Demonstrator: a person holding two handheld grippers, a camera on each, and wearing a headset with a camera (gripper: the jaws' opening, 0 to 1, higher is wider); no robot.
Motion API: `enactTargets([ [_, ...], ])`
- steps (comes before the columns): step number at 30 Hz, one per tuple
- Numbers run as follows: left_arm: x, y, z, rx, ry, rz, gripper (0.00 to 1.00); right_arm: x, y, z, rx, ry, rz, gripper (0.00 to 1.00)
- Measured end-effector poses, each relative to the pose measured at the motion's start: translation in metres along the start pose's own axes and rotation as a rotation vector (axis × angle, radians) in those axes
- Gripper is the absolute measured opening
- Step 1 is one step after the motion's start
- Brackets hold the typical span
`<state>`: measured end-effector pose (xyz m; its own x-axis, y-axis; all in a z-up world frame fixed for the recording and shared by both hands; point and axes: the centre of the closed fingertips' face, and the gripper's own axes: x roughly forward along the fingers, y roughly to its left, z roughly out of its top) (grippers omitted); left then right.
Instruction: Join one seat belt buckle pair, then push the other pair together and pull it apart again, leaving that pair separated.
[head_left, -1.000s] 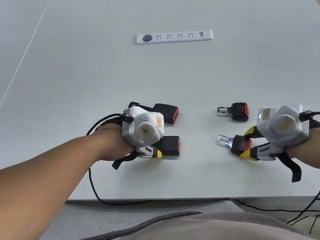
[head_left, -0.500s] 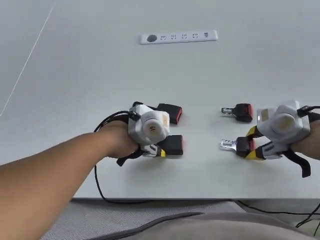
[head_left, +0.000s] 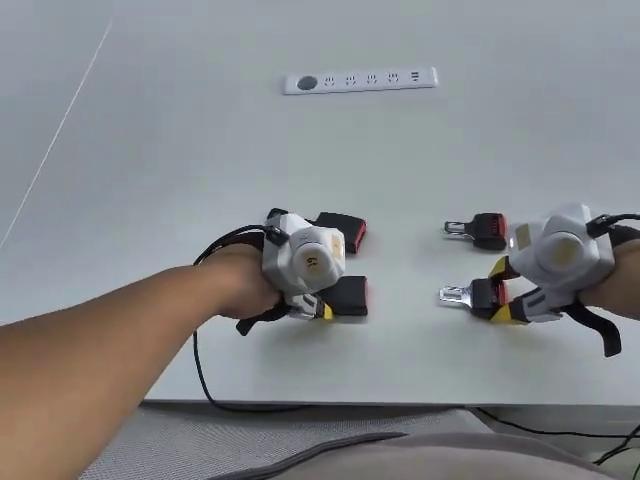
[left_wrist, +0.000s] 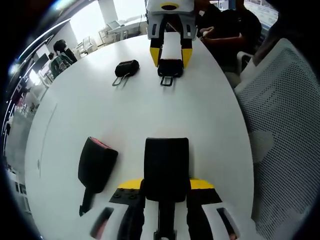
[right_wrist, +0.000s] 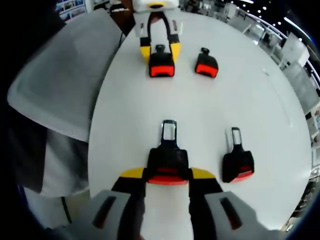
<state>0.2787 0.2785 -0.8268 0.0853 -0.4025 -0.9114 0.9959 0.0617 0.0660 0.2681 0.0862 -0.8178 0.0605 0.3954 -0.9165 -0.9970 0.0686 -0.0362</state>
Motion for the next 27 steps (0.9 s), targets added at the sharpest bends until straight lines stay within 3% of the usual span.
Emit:
enactTargets([
  [15,0.0,0.0,-0.001,0.005,-0.008,-0.013,0.33,0.019,0.002,0.043,-0.023,-0.046,0.015,0.32],
  [27,0.001,0.0,0.0,0.001,0.008,-0.021,0.33,0.035,0.0,0.072,-0.048,-0.08,0.014,0.32],
])
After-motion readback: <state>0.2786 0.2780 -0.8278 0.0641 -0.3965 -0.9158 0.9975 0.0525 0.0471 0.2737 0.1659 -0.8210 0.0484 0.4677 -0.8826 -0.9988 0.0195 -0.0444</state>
